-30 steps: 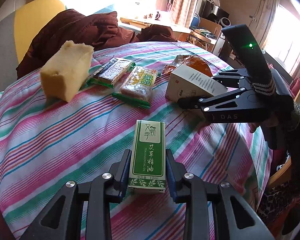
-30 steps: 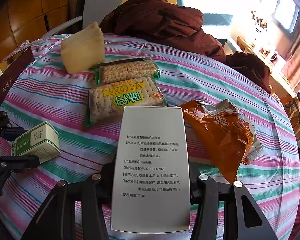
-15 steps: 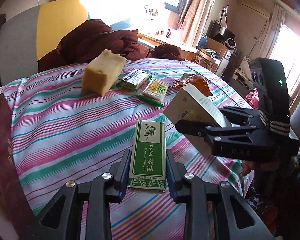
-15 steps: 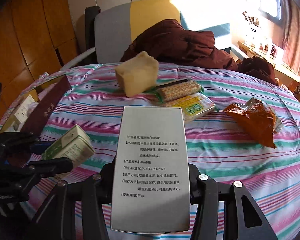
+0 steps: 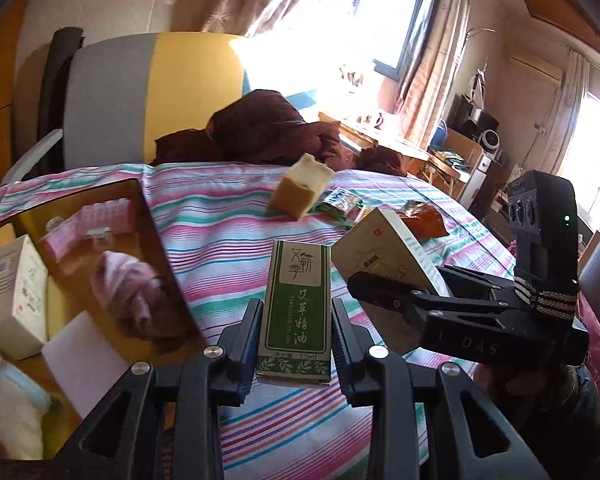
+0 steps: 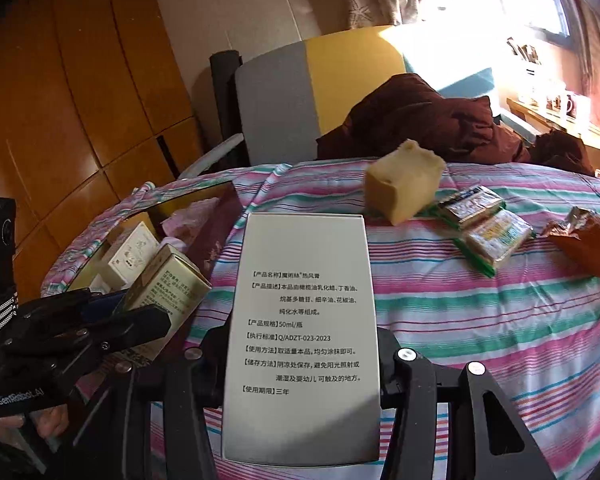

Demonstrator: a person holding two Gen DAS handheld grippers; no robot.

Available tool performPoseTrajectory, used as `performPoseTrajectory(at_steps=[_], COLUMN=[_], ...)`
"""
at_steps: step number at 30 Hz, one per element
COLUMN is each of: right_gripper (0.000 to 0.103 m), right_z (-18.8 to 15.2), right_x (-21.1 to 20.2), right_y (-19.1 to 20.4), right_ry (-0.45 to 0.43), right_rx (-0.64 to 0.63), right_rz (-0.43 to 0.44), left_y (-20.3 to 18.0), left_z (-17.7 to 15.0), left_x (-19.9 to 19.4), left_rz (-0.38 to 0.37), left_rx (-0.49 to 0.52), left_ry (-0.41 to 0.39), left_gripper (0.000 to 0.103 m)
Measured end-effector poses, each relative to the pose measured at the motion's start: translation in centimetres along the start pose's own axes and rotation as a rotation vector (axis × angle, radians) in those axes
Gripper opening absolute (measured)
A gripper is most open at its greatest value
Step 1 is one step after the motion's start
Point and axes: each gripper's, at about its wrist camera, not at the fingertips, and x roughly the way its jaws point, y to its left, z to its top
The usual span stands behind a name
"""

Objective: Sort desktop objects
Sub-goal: 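Carry the green box and white carton over the gold tray and open both tools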

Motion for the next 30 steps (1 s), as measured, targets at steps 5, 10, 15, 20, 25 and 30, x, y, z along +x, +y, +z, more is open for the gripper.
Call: performPoseTrajectory(at_steps=[5,10,15,20,25,30], right_gripper=[0.052,0.052,0.052,0.052,0.052,0.052], right_z=[1.1,1.7,2.1,2.2,1.8,1.1], right_x=[1.2,2.8,4.4,6.9,9.3,10.7], right_y=[5.1,9.9,14.1,17.3,18.8,19.0], right_ry=[-0.006,0.006,0.027,0.061,0.089,0.114], right_rx=[-0.070,-0.138,-0.201,-0.259,-0.275,-0.260], right_rz=[0.075,0.139,0.183,0.197,0.187,0.174], left_y=[4.6,9.6,13.5,16.4,18.8,20.1], left_z=[-0.4,-0.9,-1.5,-2.3,-3.3,-4.2], left_x=[-3.5,-7.0,-9.0,-9.5,-9.7,-9.4], left_rz=[0.074,0.176,0.270,0.343,0.376,0.381], left_rx=[-0.076,-0.150,-0.191,-0.220,-0.267,-0.296], left_ry=[-0.058,-0.119,-0.158,-0.168,-0.166,-0.146], left_gripper=[0.033,0.033,0.033,0.033,0.033,0.033])
